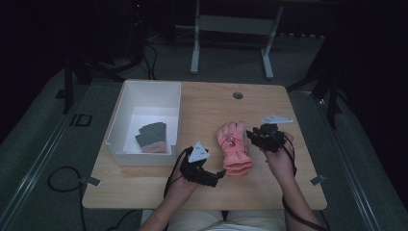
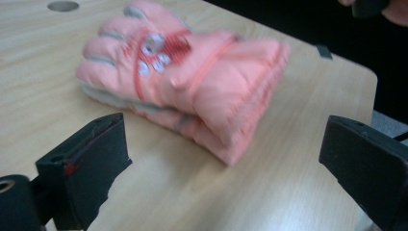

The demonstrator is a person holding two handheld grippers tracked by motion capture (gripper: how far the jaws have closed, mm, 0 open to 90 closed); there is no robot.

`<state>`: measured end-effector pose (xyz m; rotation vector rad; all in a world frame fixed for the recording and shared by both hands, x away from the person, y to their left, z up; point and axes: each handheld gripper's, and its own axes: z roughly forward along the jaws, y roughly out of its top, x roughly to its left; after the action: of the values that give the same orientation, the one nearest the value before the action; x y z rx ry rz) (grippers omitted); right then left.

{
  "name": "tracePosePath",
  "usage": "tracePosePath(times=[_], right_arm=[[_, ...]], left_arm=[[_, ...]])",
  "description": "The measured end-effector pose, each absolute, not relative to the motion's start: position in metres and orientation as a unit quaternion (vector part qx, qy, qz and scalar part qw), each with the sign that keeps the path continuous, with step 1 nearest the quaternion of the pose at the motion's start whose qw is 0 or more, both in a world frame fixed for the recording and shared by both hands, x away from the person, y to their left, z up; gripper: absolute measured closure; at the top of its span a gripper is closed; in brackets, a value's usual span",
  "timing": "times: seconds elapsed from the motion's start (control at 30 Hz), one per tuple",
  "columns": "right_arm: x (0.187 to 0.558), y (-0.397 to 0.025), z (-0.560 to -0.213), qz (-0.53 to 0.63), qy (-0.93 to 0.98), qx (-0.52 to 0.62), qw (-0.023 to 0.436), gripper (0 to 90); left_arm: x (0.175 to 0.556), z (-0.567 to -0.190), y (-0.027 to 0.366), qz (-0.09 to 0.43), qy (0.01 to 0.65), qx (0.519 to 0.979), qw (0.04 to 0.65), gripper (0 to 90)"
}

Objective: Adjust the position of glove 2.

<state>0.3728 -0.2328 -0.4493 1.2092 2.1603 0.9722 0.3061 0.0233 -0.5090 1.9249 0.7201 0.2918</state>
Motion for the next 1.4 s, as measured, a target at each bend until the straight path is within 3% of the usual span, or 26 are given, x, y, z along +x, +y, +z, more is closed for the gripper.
tracePosePath(times=[0.43,0.6,0.93,1.13,1.3,1.4], right_arm=[[0.39,-0.213,-0.476,0.345,0.811,0.419,0.22,65.1],[0.394,-0.225,-0.49,0.334,0.811,0.436,0.201,60.0],[0.402,-0.234,-0.509,0.299,0.832,0.441,0.154,53.1],[0.402,-0.236,-0.515,0.306,0.833,0.434,0.157,54.1],[0.412,-0.238,-0.524,0.317,0.825,0.455,0.109,52.3],[0.415,-0.242,-0.529,0.332,0.817,0.465,0.083,56.0]], left_arm=[[0.374,-0.484,-0.005,0.15,0.325,0.812,0.462,11.5],[0.386,-0.486,-0.008,0.136,0.337,0.818,0.446,13.5],[0.406,-0.529,-0.011,0.043,0.399,0.829,0.389,17.8],[0.418,-0.548,-0.01,-0.013,0.419,0.82,0.389,22.9],[0.428,-0.559,-0.011,-0.056,0.427,0.81,0.398,30.0],[0.433,-0.56,-0.016,-0.083,0.409,0.814,0.404,43.0]])
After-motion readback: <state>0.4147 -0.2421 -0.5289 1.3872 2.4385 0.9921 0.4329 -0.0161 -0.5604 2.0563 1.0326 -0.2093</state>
